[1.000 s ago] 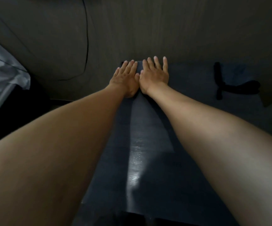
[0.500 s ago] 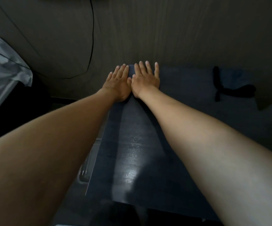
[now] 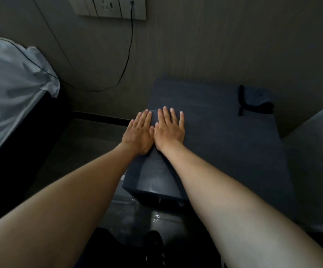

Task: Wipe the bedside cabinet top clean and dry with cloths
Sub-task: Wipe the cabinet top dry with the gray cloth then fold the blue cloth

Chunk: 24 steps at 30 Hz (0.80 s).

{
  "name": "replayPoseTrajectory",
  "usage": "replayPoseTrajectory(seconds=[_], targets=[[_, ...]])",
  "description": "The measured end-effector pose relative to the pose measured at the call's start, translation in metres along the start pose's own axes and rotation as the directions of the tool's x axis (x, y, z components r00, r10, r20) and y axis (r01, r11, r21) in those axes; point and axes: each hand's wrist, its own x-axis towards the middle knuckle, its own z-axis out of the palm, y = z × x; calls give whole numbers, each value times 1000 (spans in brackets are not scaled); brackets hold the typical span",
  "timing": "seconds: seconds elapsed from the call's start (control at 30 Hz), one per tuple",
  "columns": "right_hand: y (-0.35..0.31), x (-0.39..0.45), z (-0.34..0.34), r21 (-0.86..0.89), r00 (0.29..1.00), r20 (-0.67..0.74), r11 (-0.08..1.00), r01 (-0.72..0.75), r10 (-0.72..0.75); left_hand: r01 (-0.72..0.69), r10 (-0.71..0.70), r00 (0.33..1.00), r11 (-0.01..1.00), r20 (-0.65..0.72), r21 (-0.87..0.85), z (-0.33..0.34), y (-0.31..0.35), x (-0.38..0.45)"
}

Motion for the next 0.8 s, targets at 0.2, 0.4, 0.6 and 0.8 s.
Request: replayPoseTrajectory(seconds=[0.2, 0.4, 0.6, 0.8], targets=[[-14, -64, 5, -1, 1000, 9, 1000, 8, -8, 40, -40, 999, 999, 20, 3, 7, 4, -67], [-25, -125, 11, 34, 1000, 22, 999, 12, -13, 49, -51, 998, 998, 46, 32, 13, 7, -130], [-27, -163, 14, 41, 1000, 22, 999, 16, -17, 48, -54, 996, 995, 69, 88, 16, 14, -167], [-14, -182, 19, 72, 1000, -11, 997, -2, 3, 44, -51, 997, 991, 57, 126, 21, 32, -182]])
